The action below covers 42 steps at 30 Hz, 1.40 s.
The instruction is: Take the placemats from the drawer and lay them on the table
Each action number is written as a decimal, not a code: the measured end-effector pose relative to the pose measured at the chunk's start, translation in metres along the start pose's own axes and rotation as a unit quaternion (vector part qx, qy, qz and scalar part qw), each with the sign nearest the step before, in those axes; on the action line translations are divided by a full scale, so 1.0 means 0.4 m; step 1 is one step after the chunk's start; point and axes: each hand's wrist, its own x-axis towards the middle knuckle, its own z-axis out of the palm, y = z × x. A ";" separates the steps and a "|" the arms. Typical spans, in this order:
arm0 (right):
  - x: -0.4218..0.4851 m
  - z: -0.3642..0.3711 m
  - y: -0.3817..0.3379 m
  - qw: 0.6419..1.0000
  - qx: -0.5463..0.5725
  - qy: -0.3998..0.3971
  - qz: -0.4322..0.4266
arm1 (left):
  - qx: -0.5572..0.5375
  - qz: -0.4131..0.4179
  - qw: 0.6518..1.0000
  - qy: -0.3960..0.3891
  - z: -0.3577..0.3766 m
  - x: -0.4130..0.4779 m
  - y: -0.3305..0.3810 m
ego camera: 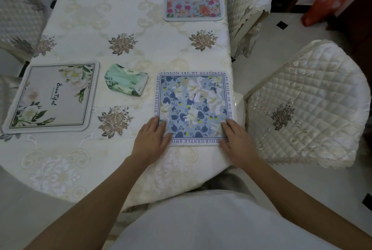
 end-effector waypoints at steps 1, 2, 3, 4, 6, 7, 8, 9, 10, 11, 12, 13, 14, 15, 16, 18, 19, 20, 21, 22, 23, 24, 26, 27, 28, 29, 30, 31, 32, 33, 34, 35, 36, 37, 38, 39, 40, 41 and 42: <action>0.007 -0.002 -0.004 1.000 0.001 0.001 0.006 | -0.007 -0.003 1.000 0.000 -0.003 0.008 0.001; 0.011 -0.005 -0.009 1.000 0.003 0.003 0.013 | -0.009 -0.004 1.000 0.001 -0.005 0.014 0.002; 0.012 -0.006 -0.013 1.000 0.004 0.004 0.018 | -0.007 -0.004 1.000 0.003 -0.008 0.017 0.004; 0.013 -0.007 -0.017 1.000 0.006 0.003 0.022 | -0.003 -0.005 1.000 0.004 -0.010 0.018 0.006; 0.017 -0.011 -0.018 1.000 -0.002 -0.007 0.024 | 0.001 -0.005 1.000 0.006 -0.015 0.017 0.008; 0.018 -0.013 -0.017 1.000 -0.009 -0.016 0.025 | 0.000 -0.005 1.000 0.006 -0.015 0.015 0.008; 0.020 -0.016 -0.015 0.999 -0.013 -0.027 0.026 | 0.000 -0.005 1.000 0.003 -0.012 0.012 0.007; 0.022 -0.020 -0.014 0.999 -0.013 -0.037 0.025 | 0.004 -0.005 1.000 -0.002 -0.007 0.009 0.005; 0.024 -0.026 -0.014 0.999 -0.011 -0.047 0.023 | 0.012 -0.003 1.000 -0.009 -0.001 0.007 0.003; 0.024 -0.033 -0.015 0.998 -0.011 -0.056 0.021 | 0.021 -0.001 1.000 -0.016 0.005 0.004 0.001; 0.023 -0.039 -0.017 0.998 -0.011 -0.064 0.020 | 0.029 -0.002 0.999 -0.023 0.009 0.003 0.000; 0.020 -0.046 -0.020 0.997 -0.012 -0.067 0.021 | 0.035 -0.006 0.999 -0.028 0.010 0.003 0.001; 0.013 -0.053 -0.023 0.998 -0.011 -0.063 0.022 | 0.040 -0.010 0.999 -0.029 0.007 0.001 0.004; 0.001 -0.059 -0.024 0.999 -0.007 -0.048 0.020 | 0.044 -0.013 0.999 -0.024 0.002 -0.003 0.011; -0.013 -0.067 -0.025 1.000 0.004 -0.025 0.017 | 0.049 -0.014 0.999 -0.013 -0.003 -0.010 0.019; -0.051 -0.082 -0.026 0.999 0.033 0.034 0.008 | 0.045 -0.019 0.999 0.012 -0.014 -0.037 0.043; -0.072 -0.089 -0.025 0.997 0.042 0.067 0.000 | 0.037 -0.023 0.999 0.026 -0.020 -0.056 0.058; -0.094 -0.095 -0.024 0.994 0.046 0.095 -0.010 | 0.029 -0.027 0.998 0.040 -0.025 -0.078 0.073; -0.116 -0.101 -0.021 0.992 0.050 0.115 -0.019 | 0.020 -0.026 0.998 0.055 -0.032 -0.101 0.089; -0.138 -0.108 -0.016 0.991 0.052 0.120 -0.024 | 0.013 -0.017 0.997 0.075 -0.037 -0.124 0.107; -0.160 -0.114 -0.009 0.991 0.052 0.118 -0.024 | 0.006 0.001 0.995 0.101 -0.042 -0.148 0.127; -0.184 -0.120 -0.002 0.992 0.052 0.113 -0.021 | 0.001 0.028 0.991 0.133 -0.044 -0.171 0.150; -0.232 -0.135 0.021 0.992 0.044 0.115 -0.019 | -0.001 0.087 0.978 0.190 -0.040 -0.207 0.206; -0.256 -0.144 0.034 0.992 0.036 0.120 -0.021 | 0.002 0.113 0.972 0.204 -0.037 -0.219 0.240; -0.280 -0.154 0.050 0.991 0.029 0.128 -0.021 | 0.008 0.134 0.969 0.209 -0.033 -0.229 0.276; -0.303 -0.164 0.065 0.990 0.026 0.136 -0.017 | 0.017 0.150 0.967 0.205 -0.028 -0.235 0.312; -0.329 -0.172 0.083 0.989 0.026 0.143 -0.009 | 0.033 0.159 0.967 0.196 -0.023 -0.241 0.348; -0.355 -0.177 0.102 0.988 0.023 0.152 -0.002 | 0.053 0.162 0.969 0.179 -0.018 -0.246 0.385; -0.384 -0.181 0.123 0.986 0.016 0.163 0.008 | 0.074 0.161 0.971 0.159 -0.015 -0.251 0.421; -0.416 -0.183 0.144 0.985 0.010 0.169 0.024 | 0.091 0.162 0.973 0.137 -0.011 -0.257 0.457; -0.452 -0.183 0.166 0.985 0.005 0.167 0.047 | 0.105 0.166 0.973 0.120 -0.007 -0.264 0.493; -0.488 -0.181 0.189 0.984 0.005 0.166 0.070 | 0.115 0.174 0.972 0.107 -0.002 -0.273 0.529; -0.524 -0.175 0.212 0.982 0.007 0.170 0.087 | 0.122 0.185 0.970 0.098 0.003 -0.280 0.565; -0.559 -0.168 0.235 0.979 0.010 0.175 0.103 | 0.125 0.200 0.968 0.092 0.009 -0.286 0.601; -0.595 -0.160 0.256 0.977 0.012 0.176 0.121 | 0.125 0.218 0.964 0.087 0.014 -0.290 0.637; -0.631 -0.153 0.274 0.974 0.016 0.176 0.142 | 0.125 0.238 0.960 0.082 0.021 -0.294 0.673; -0.669 -0.147 0.291 0.969 0.021 0.180 0.166 | 0.127 0.262 0.954 0.075 0.028 -0.298 0.711; -0.709 -0.141 0.307 0.963 0.026 0.188 0.191 | 0.129 0.288 0.946 0.068 0.037 -0.301 0.747; -0.749 -0.136 0.320 0.956 0.031 0.198 0.216 | 0.131 0.315 0.938 0.061 0.045 -0.304 0.783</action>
